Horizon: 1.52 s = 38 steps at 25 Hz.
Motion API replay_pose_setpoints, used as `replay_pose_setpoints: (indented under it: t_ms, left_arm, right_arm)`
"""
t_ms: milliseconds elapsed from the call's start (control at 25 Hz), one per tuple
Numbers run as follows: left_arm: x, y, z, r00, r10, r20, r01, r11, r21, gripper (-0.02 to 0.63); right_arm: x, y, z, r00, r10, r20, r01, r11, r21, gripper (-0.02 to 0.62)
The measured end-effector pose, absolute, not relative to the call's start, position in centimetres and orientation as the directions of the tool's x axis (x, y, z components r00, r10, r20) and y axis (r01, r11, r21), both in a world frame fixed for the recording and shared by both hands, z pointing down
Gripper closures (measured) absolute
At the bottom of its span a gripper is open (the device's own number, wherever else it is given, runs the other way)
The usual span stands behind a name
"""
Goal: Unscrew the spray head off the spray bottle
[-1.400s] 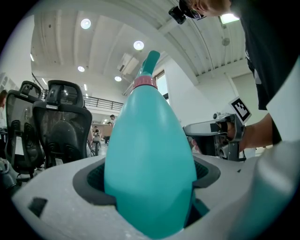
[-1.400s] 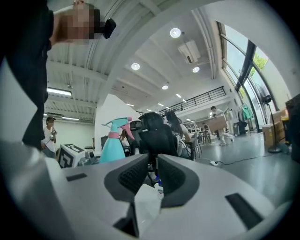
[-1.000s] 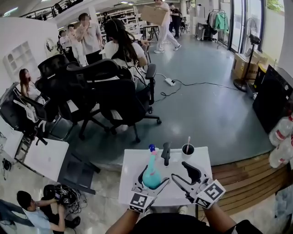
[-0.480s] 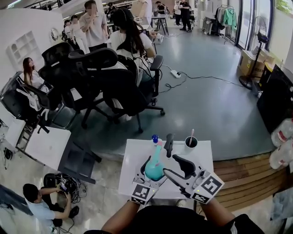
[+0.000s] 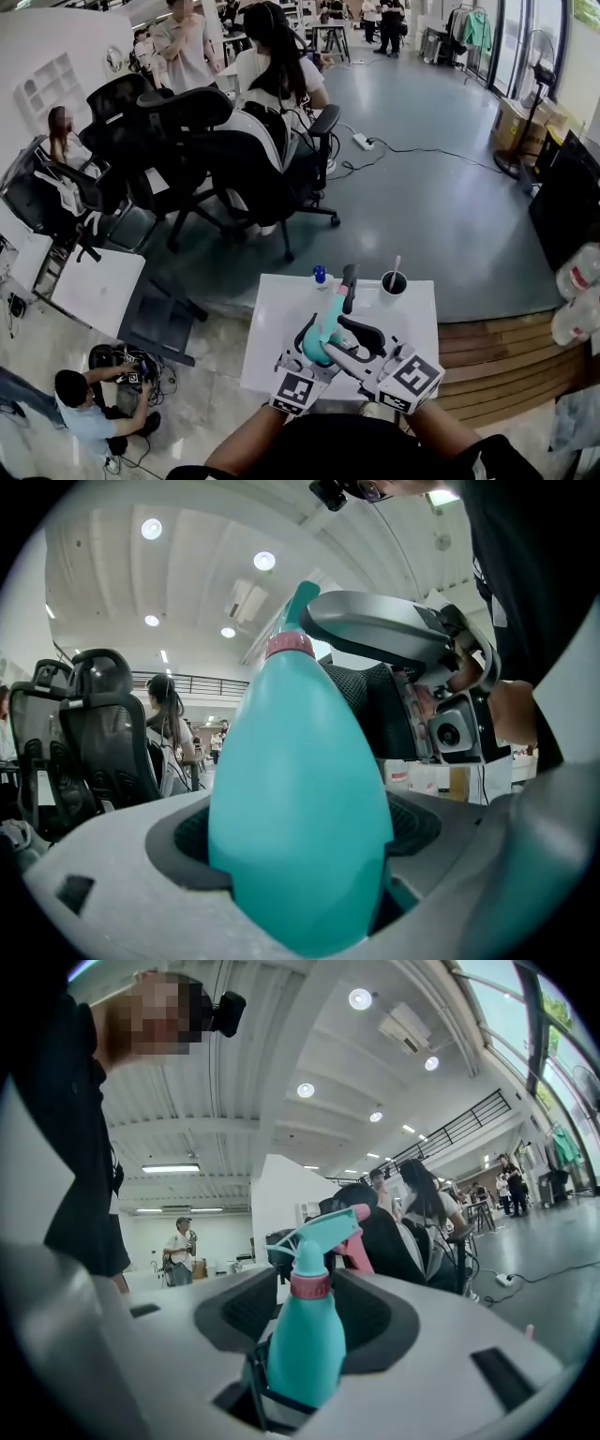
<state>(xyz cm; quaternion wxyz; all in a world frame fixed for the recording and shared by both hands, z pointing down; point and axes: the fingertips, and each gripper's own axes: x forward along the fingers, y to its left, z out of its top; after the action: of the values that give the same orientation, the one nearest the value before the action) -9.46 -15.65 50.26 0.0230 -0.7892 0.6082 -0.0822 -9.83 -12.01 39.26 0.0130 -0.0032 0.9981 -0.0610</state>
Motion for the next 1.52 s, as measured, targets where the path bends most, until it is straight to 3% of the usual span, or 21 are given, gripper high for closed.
replay_pose_setpoints:
  t_ms: [480,880,1160,1360,1520]
  left_arm:
    - [-8.1,-15.7,49.5,0.282,-0.954,0.106,-0.939,-0.297,-0.176,0.138]
    - [-7.1,-14.4,48.6,0.412,-0.903,0.121,-0.891,-0.427,-0.155,0.146]
    - [-5.5,-13.0,47.9,0.546,-0.827,0.131,-0.814,-0.561,-0.150,0.153]
    - [-3.9,-12.0,47.0,0.634,-0.762,0.132,-0.745,-0.648,-0.158,0.155]
    - [-3.2,-12.0,46.4,0.651,-0.751,0.112,-0.738,-0.660,-0.143,0.155]
  right_arm:
    - [-9.7,-12.3,38.5,-0.999,-0.039,-0.037,-0.035,0.994,-0.107,0.454]
    - [-9.2,-11.2,37.5,-0.997,0.064,-0.043,0.067,0.995,-0.079,0.462]
    - [-8.3,-9.4,36.6,-0.972,0.229,-0.060,0.232,0.971,-0.057,0.463]
    - [-6.9,-8.2,36.0,-0.908,0.415,-0.059,0.417,0.908,-0.038,0.462]
    - [-6.3,-8.0,35.6,-0.864,0.497,-0.081,0.499,0.867,0.000,0.459]
